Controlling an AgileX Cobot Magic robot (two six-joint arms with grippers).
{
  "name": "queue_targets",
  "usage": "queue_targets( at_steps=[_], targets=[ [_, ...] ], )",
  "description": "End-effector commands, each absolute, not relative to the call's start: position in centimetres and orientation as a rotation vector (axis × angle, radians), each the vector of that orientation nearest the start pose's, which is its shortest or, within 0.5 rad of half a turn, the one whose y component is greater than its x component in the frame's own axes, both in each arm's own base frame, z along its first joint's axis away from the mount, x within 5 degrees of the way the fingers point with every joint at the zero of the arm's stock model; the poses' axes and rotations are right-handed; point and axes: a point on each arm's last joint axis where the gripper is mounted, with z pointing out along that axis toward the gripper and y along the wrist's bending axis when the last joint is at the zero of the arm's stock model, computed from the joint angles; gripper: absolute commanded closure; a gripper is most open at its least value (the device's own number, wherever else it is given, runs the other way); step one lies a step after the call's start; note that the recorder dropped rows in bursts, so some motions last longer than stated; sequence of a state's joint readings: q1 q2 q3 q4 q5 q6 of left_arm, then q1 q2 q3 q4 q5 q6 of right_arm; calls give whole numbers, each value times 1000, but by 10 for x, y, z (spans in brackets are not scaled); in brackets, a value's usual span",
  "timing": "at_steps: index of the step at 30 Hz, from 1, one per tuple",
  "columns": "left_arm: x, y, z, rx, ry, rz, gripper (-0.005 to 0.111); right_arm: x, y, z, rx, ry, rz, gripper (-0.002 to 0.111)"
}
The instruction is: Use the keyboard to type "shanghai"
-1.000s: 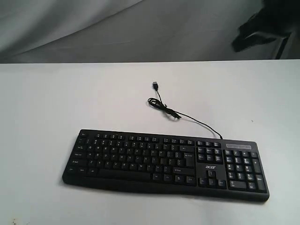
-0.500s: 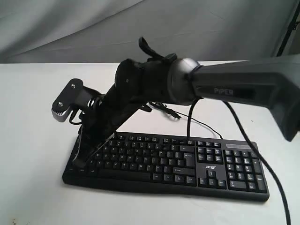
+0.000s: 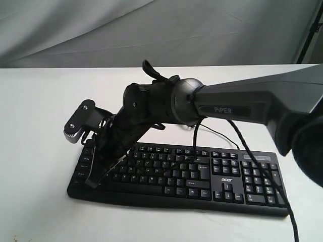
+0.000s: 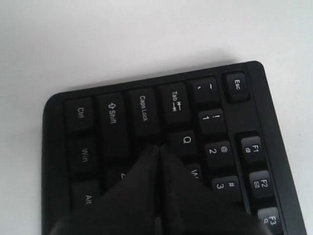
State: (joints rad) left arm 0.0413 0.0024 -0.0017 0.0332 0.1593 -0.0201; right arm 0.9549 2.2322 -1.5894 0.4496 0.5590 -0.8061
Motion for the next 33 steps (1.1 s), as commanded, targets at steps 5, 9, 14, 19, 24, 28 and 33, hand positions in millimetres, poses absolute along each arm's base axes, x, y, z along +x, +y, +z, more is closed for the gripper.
queue_targets(
  at_steps=[5, 9, 14, 19, 24, 28, 33],
  targets=[
    [56, 2, 199, -24, 1637, 39, 107, 258, 398, 128, -1746, 2010, 438, 108],
    [56, 2, 199, -24, 1637, 39, 107, 258, 398, 128, -1746, 2007, 437, 108],
    [56, 2, 199, -24, 1637, 39, 107, 258, 397, 128, -1755, 2014, 440, 108],
    [56, 2, 199, -24, 1637, 39, 107, 257, 397, 124, -1770, 2028, 440, 108],
    [56, 2, 199, -24, 1637, 39, 107, 256, 397, 112, -1784, 2057, 443, 108],
    [56, 2, 199, -24, 1637, 39, 107, 255, 395, 126, -1793, 2044, 437, 108],
    [56, 2, 199, -24, 1637, 39, 107, 254, 386, 167, -1777, 2015, 385, 108]
  ],
)
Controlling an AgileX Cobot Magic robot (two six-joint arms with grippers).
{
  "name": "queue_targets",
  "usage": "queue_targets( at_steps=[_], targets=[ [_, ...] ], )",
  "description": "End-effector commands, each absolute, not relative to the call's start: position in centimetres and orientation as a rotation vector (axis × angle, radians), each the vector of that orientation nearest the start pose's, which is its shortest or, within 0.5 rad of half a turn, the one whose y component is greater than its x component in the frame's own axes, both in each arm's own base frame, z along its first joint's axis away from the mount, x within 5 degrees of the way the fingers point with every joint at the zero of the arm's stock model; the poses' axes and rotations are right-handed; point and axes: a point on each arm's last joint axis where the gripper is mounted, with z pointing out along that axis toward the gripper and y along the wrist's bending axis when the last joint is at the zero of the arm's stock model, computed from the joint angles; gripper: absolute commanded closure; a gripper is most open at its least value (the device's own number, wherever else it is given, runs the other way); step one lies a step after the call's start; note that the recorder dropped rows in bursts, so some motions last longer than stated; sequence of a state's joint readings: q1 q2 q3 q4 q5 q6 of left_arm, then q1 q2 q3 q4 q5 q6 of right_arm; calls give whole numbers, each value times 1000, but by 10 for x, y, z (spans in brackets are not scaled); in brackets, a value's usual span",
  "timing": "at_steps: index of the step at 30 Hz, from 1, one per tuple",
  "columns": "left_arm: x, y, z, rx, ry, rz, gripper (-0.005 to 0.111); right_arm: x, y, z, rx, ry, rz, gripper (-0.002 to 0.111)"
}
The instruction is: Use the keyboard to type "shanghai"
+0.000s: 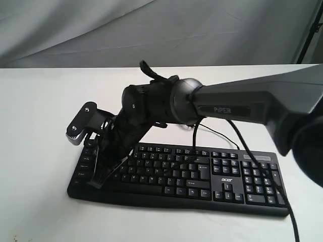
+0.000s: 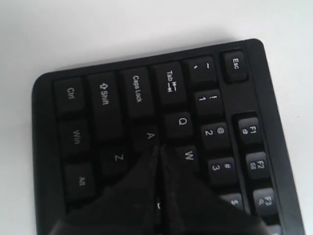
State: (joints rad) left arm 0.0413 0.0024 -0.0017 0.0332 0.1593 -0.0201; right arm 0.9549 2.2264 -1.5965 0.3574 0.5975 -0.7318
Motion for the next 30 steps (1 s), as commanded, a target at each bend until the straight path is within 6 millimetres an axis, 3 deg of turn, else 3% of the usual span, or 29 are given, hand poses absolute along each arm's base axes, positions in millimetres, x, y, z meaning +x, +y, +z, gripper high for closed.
queue_targets(
  at_steps=[1, 6, 10, 13, 30],
  targets=[
    [56, 2, 199, -24, 1637, 39, 107, 254, 384, 174, -1770, 2010, 373, 108],
    [56, 2, 199, -24, 1637, 39, 107, 246, 359, 182, -1710, 2039, 347, 108],
    [56, 2, 199, -24, 1637, 39, 107, 244, 331, 171, -1625, 2102, 349, 108],
    [56, 2, 199, -24, 1637, 39, 107, 242, 322, 162, -1590, 2131, 350, 108],
    [56, 2, 199, -24, 1637, 39, 107, 244, 327, 134, -1596, 2167, 366, 108]
  ],
)
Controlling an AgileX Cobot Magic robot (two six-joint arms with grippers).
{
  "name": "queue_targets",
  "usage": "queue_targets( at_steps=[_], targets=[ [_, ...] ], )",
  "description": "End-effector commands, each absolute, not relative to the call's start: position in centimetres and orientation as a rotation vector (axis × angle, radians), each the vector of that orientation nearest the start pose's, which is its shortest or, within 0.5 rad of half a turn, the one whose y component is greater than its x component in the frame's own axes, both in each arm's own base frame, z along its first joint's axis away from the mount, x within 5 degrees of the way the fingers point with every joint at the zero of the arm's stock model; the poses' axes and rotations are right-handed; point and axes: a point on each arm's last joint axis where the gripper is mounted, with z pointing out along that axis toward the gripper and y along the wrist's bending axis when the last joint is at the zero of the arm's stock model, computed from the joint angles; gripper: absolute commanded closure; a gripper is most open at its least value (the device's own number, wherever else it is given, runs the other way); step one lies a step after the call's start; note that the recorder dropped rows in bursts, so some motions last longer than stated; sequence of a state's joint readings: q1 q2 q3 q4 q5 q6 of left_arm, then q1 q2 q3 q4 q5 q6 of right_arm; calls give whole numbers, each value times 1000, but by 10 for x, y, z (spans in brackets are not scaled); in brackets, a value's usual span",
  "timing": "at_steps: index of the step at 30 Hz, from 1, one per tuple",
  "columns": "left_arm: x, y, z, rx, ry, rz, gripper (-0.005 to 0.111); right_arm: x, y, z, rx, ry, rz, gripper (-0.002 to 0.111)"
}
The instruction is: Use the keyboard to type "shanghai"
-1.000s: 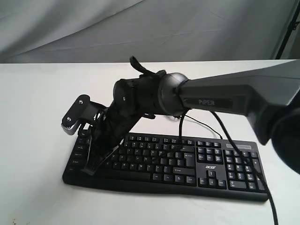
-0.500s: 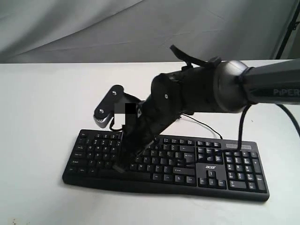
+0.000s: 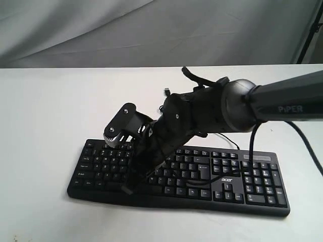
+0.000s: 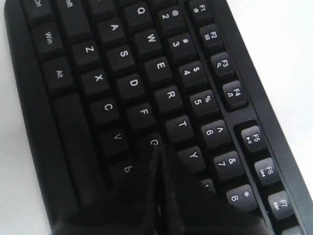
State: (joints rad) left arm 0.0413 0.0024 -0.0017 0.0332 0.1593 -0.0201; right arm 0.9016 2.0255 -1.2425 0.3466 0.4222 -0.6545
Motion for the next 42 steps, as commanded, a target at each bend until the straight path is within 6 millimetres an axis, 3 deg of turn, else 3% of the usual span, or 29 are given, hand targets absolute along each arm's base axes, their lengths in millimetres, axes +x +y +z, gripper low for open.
queue_targets(
  at_steps=[1, 13, 23, 28, 30, 36, 39, 42],
  targets=[
    [56, 2, 199, -24, 1637, 39, 107, 244, 327, 134, -1596, 2167, 366, 108],
    [56, 2, 199, -24, 1637, 39, 107, 244, 326, 133, -1598, 2170, 366, 108],
    [56, 2, 199, -24, 1637, 39, 107, 244, 326, 120, -1614, 2204, 362, 108],
    [56, 2, 199, -24, 1637, 39, 107, 247, 331, 156, -1599, 2119, 376, 108],
    [56, 2, 199, -24, 1637, 39, 107, 254, 342, 167, -1608, 2094, 390, 108],
    [56, 2, 199, -24, 1637, 39, 107, 265, 409, 151, -1743, 2040, 447, 108],
    [56, 2, 199, -24, 1637, 39, 107, 261, 423, 143, -1784, 2036, 468, 108],
    [56, 2, 199, -24, 1637, 39, 107, 260, 424, 144, -1787, 2031, 471, 108]
  ],
)
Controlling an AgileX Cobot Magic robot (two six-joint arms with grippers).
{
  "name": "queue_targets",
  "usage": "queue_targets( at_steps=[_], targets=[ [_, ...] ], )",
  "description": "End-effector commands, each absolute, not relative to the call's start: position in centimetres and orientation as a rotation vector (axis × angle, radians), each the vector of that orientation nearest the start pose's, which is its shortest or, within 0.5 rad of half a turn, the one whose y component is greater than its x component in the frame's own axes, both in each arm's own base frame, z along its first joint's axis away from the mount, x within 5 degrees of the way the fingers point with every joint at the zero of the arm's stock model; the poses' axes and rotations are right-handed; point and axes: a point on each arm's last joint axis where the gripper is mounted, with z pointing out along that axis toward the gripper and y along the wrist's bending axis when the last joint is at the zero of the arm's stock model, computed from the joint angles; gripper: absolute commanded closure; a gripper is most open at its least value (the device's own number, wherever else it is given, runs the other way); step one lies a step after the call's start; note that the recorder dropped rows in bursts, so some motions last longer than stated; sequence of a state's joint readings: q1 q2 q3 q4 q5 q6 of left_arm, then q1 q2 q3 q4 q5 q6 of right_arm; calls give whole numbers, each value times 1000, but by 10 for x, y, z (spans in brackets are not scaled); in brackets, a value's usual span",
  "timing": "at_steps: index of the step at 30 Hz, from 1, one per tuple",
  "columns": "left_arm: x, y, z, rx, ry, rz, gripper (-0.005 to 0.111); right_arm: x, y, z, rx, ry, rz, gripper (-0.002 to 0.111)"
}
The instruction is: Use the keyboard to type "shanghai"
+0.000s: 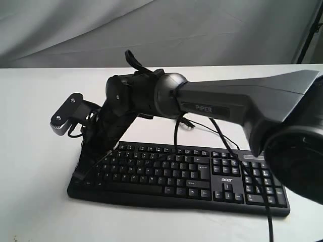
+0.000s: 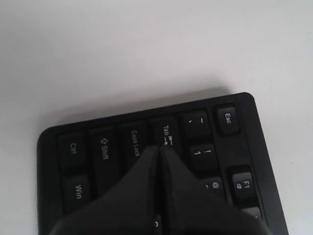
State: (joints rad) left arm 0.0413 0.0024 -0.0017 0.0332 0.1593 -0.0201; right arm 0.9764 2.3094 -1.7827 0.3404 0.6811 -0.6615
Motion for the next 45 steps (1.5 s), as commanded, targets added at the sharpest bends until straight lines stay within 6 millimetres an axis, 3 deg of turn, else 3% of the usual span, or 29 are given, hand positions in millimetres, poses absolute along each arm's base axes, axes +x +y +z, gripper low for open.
queue_targets(
  at_steps=[1, 28, 35, 45],
  targets=[
    [56, 2, 199, -24, 1637, 39, 107, 260, 424, 143, -1789, 2035, 474, 108],
    [56, 2, 199, -24, 1637, 39, 107, 259, 422, 130, -1838, 2070, 451, 108],
    [56, 2, 199, -24, 1637, 39, 107, 258, 421, 118, -1858, 2099, 450, 108],
    [56, 2, 199, -24, 1637, 39, 107, 256, 403, 174, -1855, 2069, 339, 108]
  ],
)
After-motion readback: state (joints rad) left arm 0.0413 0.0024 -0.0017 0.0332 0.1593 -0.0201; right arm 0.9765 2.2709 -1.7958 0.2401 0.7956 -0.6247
